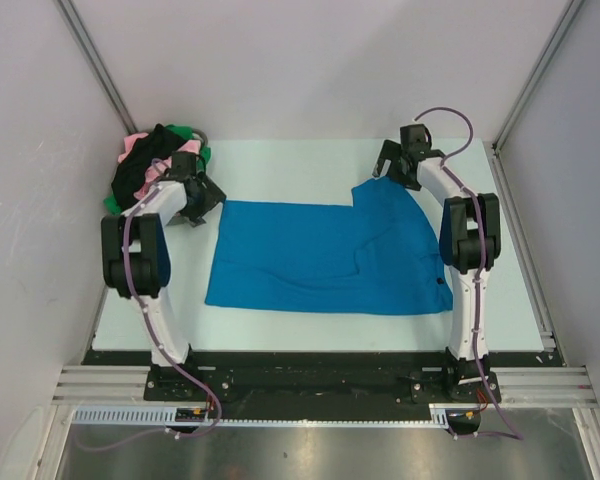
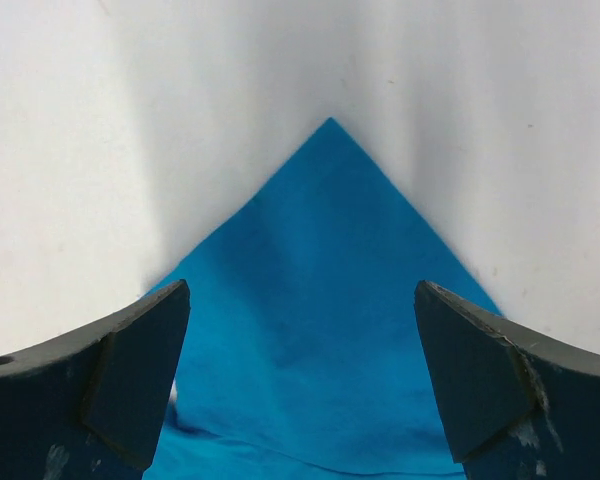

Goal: Fold and stack the t-shirts

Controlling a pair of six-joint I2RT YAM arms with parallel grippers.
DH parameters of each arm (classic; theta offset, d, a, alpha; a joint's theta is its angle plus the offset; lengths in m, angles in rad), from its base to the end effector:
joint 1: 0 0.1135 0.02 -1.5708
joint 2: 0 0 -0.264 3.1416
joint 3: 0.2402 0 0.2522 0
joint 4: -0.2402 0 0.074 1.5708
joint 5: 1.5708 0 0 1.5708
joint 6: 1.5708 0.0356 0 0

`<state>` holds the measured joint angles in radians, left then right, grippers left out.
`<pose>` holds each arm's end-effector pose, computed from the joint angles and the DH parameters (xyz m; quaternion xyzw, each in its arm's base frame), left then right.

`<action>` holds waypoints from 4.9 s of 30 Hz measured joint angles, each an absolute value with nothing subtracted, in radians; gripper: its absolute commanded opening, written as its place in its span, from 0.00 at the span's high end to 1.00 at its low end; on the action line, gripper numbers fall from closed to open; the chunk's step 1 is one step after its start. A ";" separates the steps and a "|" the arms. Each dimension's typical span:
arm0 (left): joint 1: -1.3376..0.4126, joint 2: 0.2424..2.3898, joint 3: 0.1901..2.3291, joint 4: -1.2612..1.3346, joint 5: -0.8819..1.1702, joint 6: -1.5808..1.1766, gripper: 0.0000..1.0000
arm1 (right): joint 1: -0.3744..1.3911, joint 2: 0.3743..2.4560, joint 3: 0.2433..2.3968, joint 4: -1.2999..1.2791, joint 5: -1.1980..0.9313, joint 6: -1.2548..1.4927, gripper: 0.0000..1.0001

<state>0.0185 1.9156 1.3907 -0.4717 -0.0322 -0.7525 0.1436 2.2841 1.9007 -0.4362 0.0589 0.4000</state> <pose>0.4107 0.0087 0.1991 -0.3648 0.8869 -0.0872 0.2698 0.5121 0.0719 0.1971 0.1296 0.9209 0.0720 0.3606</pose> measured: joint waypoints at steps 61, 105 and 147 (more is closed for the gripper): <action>-0.125 2.329 1.896 -0.633 -0.192 -0.471 1.00 | 0.118 2.459 2.106 -0.489 -0.009 0.350 0.10; -0.071 2.313 1.871 -0.616 -0.097 -0.497 1.00 | 0.177 2.613 2.366 -0.635 0.214 0.358 1.00; -0.041 1.435 0.858 -0.490 -0.019 -0.596 1.00 | 0.351 0.984 0.923 -0.807 0.400 0.653 1.00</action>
